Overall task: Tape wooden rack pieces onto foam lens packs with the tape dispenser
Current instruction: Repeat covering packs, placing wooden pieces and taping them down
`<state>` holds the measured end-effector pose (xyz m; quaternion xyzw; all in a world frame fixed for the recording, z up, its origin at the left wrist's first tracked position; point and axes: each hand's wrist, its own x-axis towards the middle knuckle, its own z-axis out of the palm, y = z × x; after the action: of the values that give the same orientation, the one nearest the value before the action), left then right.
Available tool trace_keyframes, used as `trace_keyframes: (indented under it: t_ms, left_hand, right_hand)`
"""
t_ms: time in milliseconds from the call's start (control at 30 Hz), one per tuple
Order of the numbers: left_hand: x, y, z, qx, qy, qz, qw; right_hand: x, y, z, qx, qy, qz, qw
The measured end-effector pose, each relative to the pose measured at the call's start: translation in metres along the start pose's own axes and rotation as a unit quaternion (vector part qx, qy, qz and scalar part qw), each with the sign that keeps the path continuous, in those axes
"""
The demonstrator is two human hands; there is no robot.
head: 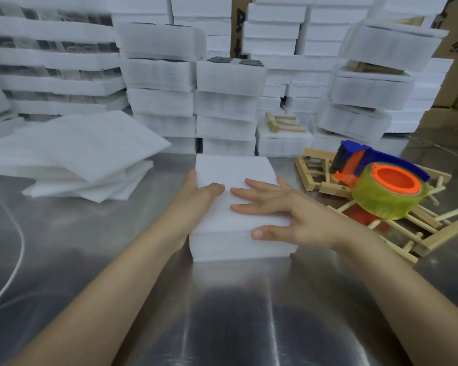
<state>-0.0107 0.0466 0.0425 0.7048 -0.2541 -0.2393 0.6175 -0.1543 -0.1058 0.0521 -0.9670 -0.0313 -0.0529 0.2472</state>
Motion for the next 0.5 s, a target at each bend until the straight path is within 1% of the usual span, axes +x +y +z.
trace_keyframes:
  t_ms: [100,167,200,267,333,400,500]
  left_hand:
    - [-0.001,-0.004,0.000,0.034,0.000,0.027,0.999]
    - [-0.001,-0.005,-0.001,0.050,-0.001,0.030,0.998]
    - [0.000,-0.005,-0.001,0.059,-0.005,0.031,0.998]
    - [0.002,-0.006,-0.002,0.083,-0.016,0.034,0.996]
    - [0.004,-0.006,-0.002,0.107,-0.017,0.031,0.994]
    - [0.005,-0.007,-0.002,0.115,-0.015,0.030,0.993]
    - [0.008,-0.009,-0.001,0.101,-0.013,0.014,0.995]
  right_hand:
    - [0.000,-0.004,-0.003,0.004,-0.009,0.012,1.000]
    - [0.001,-0.009,-0.005,-0.017,-0.008,0.024,1.000]
    - [0.001,-0.012,-0.004,-0.045,0.006,0.025,0.999]
    - [0.002,-0.017,0.004,-0.142,0.051,0.001,0.988]
    - [0.005,-0.024,0.016,-0.228,0.058,-0.019,0.972]
    - [0.008,-0.027,0.023,-0.252,0.038,0.000,0.967]
    - [0.009,-0.025,0.021,-0.256,0.024,0.022,0.966]
